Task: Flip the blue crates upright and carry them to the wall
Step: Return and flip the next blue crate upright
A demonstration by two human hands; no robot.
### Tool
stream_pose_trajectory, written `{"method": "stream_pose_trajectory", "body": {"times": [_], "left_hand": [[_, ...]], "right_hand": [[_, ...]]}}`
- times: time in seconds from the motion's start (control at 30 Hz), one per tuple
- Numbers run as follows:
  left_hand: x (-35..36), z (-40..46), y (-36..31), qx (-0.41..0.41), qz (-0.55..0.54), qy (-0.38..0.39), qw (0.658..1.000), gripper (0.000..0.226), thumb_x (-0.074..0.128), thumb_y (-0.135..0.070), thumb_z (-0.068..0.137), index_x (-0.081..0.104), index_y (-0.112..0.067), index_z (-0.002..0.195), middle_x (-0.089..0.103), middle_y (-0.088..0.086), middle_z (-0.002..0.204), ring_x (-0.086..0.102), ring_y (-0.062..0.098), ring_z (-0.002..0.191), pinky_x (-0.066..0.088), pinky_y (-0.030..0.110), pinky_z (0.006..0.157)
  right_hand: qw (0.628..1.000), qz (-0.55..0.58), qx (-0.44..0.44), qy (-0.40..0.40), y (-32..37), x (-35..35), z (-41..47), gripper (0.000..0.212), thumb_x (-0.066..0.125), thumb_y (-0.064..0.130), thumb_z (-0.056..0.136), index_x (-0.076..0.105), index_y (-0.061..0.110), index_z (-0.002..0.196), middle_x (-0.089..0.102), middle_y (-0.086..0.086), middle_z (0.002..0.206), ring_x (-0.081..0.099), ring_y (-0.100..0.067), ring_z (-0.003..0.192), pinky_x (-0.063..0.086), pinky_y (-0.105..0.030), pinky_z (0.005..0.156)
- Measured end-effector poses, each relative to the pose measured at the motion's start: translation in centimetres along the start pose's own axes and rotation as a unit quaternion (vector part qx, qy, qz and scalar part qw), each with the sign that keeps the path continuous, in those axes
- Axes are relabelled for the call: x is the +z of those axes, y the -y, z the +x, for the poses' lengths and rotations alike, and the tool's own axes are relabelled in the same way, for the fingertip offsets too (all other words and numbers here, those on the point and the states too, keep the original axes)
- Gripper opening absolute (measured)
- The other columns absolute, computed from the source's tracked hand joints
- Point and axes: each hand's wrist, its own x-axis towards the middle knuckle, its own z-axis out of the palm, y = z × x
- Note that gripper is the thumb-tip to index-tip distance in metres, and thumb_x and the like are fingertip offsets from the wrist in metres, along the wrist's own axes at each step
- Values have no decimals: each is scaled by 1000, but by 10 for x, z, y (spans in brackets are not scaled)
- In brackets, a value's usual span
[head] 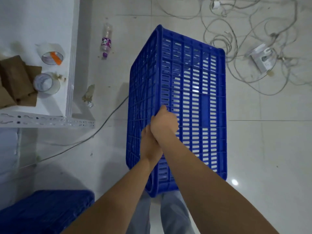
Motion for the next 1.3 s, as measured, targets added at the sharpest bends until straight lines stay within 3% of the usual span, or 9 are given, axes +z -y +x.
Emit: {"method": "stream_pose_trajectory", "body": {"times": [0.1,0.17,0.3,0.47,0.6,0.83,1.03,1.17,1.3], "left_hand": [[-29,14,16,-21,64,-43,997,10,54,-10,91,48,-9,82,52,2,75,42,7,64,41,6,50],[-52,24,27,-45,79,-28,995,26,49,9,88,40,-14,78,48,-1,68,41,10,60,39,10,43],[-85,44,58,-102,56,-8,993,32,53,8,85,39,-10,109,56,6,92,58,27,90,53,37,75],[-99,61,84,-109,46,-4,993,50,54,-1,88,37,-12,134,56,12,122,57,31,109,47,51,98],[-101,67,91,-124,51,-3,991,48,53,-1,89,38,-11,134,56,12,121,56,31,109,48,49,98],[-95,69,90,-64,119,-41,990,54,50,-5,83,40,-16,135,56,8,122,58,24,108,49,44,99],[-58,51,69,-106,182,-71,975,91,56,-21,93,-12,-13,153,-8,9,162,5,25,150,19,28,116],[-60,60,70,-112,132,-136,975,91,57,-24,92,-10,-16,154,6,12,162,23,29,145,29,40,116],[-71,69,75,-128,100,-136,977,87,56,-25,93,-5,-19,155,15,11,160,40,27,133,43,26,97]], "right_hand": [[998,18,-40,49,13,10,-7,44,50,17,95,39,7,137,56,-21,122,58,-33,105,45,-37,66],[991,91,-69,70,11,13,-7,35,46,16,97,46,5,129,60,-19,115,60,-29,91,50,-37,67],[978,185,-99,16,-24,-1,3,30,42,11,99,53,6,126,66,-18,101,55,-26,69,54,-43,68],[968,209,-13,-138,-96,-28,34,41,44,5,93,45,3,134,50,-14,133,53,-25,107,37,-25,82],[957,274,72,-56,-127,-23,51,61,51,26,96,26,6,148,37,-15,149,44,-29,130,39,-33,98],[916,377,121,60,-134,-1,58,53,59,33,92,47,3,133,58,-6,119,57,-27,105,48,-40,95],[867,472,133,84,-137,-4,55,12,66,21,88,61,12,93,67,-5,87,64,-19,70,58,-27,59],[866,481,95,100,-136,-4,50,11,63,9,88,59,3,97,64,-9,80,63,-16,54,56,-24,46],[868,486,63,75,-130,-1,41,13,60,6,88,58,4,101,64,-7,79,62,-12,48,54,-24,47]]}}
